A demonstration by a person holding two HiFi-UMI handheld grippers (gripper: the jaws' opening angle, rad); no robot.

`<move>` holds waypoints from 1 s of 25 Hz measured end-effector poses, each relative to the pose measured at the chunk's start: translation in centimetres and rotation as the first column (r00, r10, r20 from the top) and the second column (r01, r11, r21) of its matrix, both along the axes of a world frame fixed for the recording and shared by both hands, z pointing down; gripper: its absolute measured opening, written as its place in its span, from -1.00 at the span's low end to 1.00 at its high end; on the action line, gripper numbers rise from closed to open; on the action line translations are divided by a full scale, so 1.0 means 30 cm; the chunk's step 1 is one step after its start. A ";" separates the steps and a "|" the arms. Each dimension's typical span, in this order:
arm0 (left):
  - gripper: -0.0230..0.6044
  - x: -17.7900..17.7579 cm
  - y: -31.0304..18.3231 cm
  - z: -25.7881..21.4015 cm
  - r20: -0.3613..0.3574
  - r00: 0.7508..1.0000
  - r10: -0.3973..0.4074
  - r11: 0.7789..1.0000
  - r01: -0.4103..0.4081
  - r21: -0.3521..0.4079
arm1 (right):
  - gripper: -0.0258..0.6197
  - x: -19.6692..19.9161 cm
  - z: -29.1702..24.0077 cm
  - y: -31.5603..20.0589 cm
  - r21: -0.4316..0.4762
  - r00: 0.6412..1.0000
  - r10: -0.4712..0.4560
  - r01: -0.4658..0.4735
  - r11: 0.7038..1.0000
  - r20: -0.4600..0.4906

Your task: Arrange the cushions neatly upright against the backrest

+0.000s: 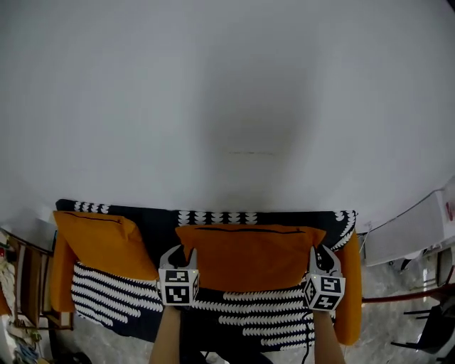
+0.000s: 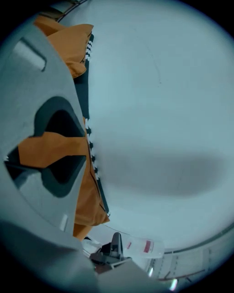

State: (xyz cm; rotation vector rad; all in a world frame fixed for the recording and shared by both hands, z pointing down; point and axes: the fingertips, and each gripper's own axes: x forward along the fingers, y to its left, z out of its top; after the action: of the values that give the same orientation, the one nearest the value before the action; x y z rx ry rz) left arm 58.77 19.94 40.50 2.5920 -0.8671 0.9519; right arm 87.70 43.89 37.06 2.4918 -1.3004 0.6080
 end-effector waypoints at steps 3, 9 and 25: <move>-0.58 0.005 0.024 -0.173 -0.086 0.996 -0.002 0.997 0.008 0.074 | -0.75 -0.040 -0.144 -0.022 0.082 0.999 -0.007 0.009 0.997 -0.032; -0.84 0.000 0.088 -0.517 -0.242 0.970 0.030 0.975 0.025 0.222 | -0.89 -0.135 -0.402 -0.057 0.197 0.994 -0.049 0.067 0.978 -0.094; -0.91 -0.103 0.171 -0.919 -0.409 0.906 0.110 0.950 0.025 0.311 | -0.89 -0.400 -0.751 -0.082 0.322 0.988 -0.033 0.081 0.943 -0.152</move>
State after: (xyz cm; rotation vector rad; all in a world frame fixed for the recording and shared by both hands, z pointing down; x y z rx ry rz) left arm 55.69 25.07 12.95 2.9253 -0.8942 0.2425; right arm 75.69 41.44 14.53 2.6839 -1.5167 0.2027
